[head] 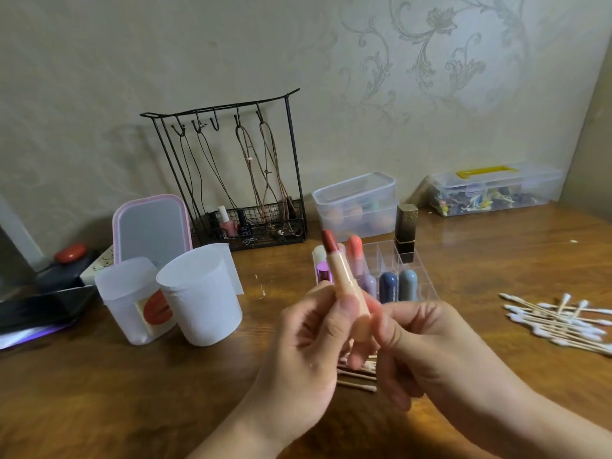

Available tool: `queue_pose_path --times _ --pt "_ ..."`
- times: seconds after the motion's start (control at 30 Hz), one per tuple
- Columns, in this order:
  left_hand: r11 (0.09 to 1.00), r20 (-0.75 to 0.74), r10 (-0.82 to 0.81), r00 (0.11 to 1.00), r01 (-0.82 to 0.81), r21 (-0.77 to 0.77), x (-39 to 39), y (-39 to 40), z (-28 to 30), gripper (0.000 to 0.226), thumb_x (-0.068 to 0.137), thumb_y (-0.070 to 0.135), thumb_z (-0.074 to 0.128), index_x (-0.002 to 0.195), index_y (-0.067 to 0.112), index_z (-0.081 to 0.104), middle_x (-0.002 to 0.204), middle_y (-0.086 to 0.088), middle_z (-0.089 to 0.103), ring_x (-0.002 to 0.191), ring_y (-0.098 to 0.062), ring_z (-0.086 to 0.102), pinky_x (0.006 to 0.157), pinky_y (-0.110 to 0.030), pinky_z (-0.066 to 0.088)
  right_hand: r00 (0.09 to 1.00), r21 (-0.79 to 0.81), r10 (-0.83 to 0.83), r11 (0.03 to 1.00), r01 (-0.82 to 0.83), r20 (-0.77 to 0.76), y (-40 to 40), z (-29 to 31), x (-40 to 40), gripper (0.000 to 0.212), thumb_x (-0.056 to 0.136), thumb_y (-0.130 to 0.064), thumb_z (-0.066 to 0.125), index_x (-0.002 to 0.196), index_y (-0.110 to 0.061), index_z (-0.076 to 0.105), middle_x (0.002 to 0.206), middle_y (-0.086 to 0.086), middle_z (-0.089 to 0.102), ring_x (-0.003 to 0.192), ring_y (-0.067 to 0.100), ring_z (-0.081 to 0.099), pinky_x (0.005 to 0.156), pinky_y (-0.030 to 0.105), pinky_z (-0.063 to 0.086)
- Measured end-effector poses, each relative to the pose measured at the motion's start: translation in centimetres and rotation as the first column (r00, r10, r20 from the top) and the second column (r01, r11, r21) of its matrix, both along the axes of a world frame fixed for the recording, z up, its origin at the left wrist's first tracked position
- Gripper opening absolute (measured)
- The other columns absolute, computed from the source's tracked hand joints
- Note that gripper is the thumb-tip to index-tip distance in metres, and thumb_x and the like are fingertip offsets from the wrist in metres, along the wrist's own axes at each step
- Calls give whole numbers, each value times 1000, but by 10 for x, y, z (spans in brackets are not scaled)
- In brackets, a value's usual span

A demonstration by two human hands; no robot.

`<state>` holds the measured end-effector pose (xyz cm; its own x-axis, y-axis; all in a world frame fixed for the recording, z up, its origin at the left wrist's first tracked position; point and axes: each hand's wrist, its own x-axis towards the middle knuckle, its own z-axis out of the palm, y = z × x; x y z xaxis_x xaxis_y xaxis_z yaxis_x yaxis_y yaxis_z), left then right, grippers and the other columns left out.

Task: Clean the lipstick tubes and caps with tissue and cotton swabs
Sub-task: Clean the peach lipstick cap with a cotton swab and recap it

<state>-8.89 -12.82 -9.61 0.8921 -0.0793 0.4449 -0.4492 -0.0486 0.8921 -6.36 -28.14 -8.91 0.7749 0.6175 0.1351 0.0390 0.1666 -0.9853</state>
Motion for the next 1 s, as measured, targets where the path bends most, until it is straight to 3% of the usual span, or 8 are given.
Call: queue_pose_path --times 0.1,0.2,0.27,0.37,0.5,0.63,0.87,1.0 --pt "996 -108 93 990 -94 1 7 13 3 38 83 56 56 89 22 71 66 3 56 61 -6 50 58 -18 43 992 -121 -124 985 126 19 -6 15 0 54 68 -60 58 74 -8 74 55 5 67 32 12 42 37 16 25" --pt "985 -212 68 975 -99 -142 14 34 10 34 86 46 56 84 12 63 76 -6 53 58 -11 42 51 -20 36 893 -150 -397 890 431 211 -31 34 11 38 67 -48 66 80 -13 76 55 5 63 38 12 41 37 18 32" --pt "978 -241 63 969 -108 -177 17 44 13 29 85 37 56 87 8 57 81 -10 54 56 -11 42 48 -21 31 725 -194 -523 735 650 447 -53 42 23 26 73 -45 70 73 -20 76 55 0 66 41 9 47 43 20 37" --pt "968 -314 84 946 -153 -201 21 50 12 27 84 33 57 91 7 57 80 -10 58 55 -13 46 47 -22 34 514 -382 -426 360 851 745 -91 35 52 16 77 -38 79 66 -40 67 60 -12 66 61 8 62 59 28 46" --pt "934 -395 88 915 -213 -286 26 57 9 23 83 29 59 94 8 59 80 -10 59 57 -13 51 47 -20 44 697 -712 -294 70 698 654 -133 13 87 33 65 -33 88 50 -52 65 65 -21 64 73 12 62 75 36 54" --pt "911 -440 34 897 -209 -356 28 64 9 26 80 25 62 98 6 60 84 -11 61 62 -14 57 52 -22 52 795 -809 -238 60 585 557 -137 6 93 21 64 -32 89 57 -39 70 72 -15 66 74 9 61 71 30 52" --pt "918 -540 -63 839 -163 -361 26 64 8 25 77 22 63 97 9 56 80 -11 58 61 -16 56 49 -23 51 765 -773 -159 24 634 624 -122 1 93 16 72 -41 80 63 -34 69 74 -13 67 75 12 63 73 33 57" --pt "926 -567 -83 820 -147 -348 26 64 9 24 76 22 62 97 10 57 80 -11 58 62 -17 56 50 -24 52 725 -710 -193 151 688 662 -119 4 90 21 68 -29 87 58 -29 69 66 -10 68 71 11 63 70 33 56"
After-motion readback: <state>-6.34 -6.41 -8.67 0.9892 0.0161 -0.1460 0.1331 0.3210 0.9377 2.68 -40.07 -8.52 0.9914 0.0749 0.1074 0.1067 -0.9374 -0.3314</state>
